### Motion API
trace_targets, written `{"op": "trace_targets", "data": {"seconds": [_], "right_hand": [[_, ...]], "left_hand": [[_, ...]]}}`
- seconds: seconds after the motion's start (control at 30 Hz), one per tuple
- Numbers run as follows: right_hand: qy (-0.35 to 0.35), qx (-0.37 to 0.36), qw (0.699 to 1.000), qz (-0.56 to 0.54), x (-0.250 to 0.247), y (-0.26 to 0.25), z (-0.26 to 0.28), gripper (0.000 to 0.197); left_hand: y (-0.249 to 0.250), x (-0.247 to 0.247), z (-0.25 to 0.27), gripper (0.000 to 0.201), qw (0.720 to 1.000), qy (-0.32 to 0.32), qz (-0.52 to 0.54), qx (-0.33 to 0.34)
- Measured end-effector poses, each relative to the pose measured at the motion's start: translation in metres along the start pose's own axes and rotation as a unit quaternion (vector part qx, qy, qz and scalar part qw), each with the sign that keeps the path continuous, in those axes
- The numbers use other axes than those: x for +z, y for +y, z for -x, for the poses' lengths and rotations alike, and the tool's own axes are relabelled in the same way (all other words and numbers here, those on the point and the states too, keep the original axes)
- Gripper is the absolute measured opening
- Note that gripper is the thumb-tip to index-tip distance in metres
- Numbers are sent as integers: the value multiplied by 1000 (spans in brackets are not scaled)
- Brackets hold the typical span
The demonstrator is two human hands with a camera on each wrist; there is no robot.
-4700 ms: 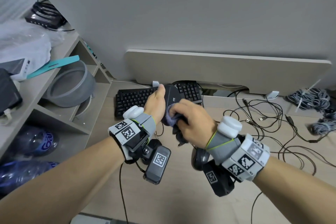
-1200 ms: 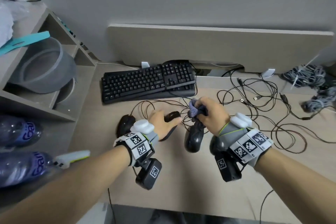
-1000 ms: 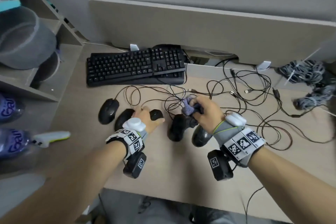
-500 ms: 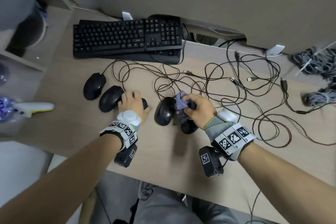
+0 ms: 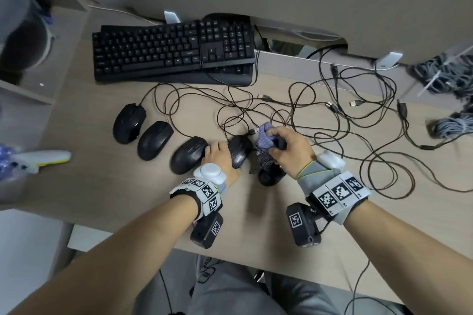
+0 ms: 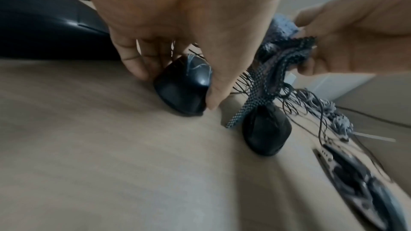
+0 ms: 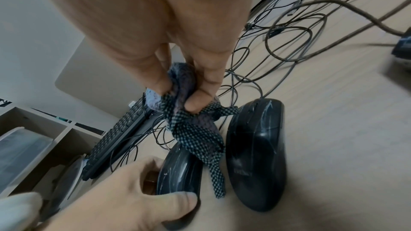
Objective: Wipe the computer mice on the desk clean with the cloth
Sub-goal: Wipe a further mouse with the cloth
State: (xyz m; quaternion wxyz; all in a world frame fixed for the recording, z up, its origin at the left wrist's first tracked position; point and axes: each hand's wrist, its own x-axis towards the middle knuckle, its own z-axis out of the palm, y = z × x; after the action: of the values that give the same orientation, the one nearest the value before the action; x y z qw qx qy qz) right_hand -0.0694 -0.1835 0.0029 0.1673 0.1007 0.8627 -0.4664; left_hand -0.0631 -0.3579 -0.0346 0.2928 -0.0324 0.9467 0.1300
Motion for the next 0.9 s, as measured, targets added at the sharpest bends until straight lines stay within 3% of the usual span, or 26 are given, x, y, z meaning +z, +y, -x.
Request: {"op": "trace_targets", "data": {"seconds": [0.2,0.3,0.43,0.6,0.67,0.8,0.9], "right_hand": [[10,-49,999,2,-17,-35,0,41],[16,-53,998,-10,-21,-58,-3,48],[31,-135,990,19,-30,-102,-4,42],[-18,-246,967,55,-24,-152,6,25],[-6,-281,957,76,-27,-162,4,24],[72,-217,968,102,-49,-173,-12,24],[41,-310,944,102,-44,-192,5,21]], "left_hand": [[-11,-47,13,67,976,-6,215,-26],[-10,-74,22,59,952,3,305,-11],[-7,-114,37,45,931,22,364,32],[-1,-154,48,44,929,64,353,88],[2,-167,51,43,926,74,355,110],[5,-190,55,59,929,125,324,126],[5,-206,54,52,929,127,316,147]]}}
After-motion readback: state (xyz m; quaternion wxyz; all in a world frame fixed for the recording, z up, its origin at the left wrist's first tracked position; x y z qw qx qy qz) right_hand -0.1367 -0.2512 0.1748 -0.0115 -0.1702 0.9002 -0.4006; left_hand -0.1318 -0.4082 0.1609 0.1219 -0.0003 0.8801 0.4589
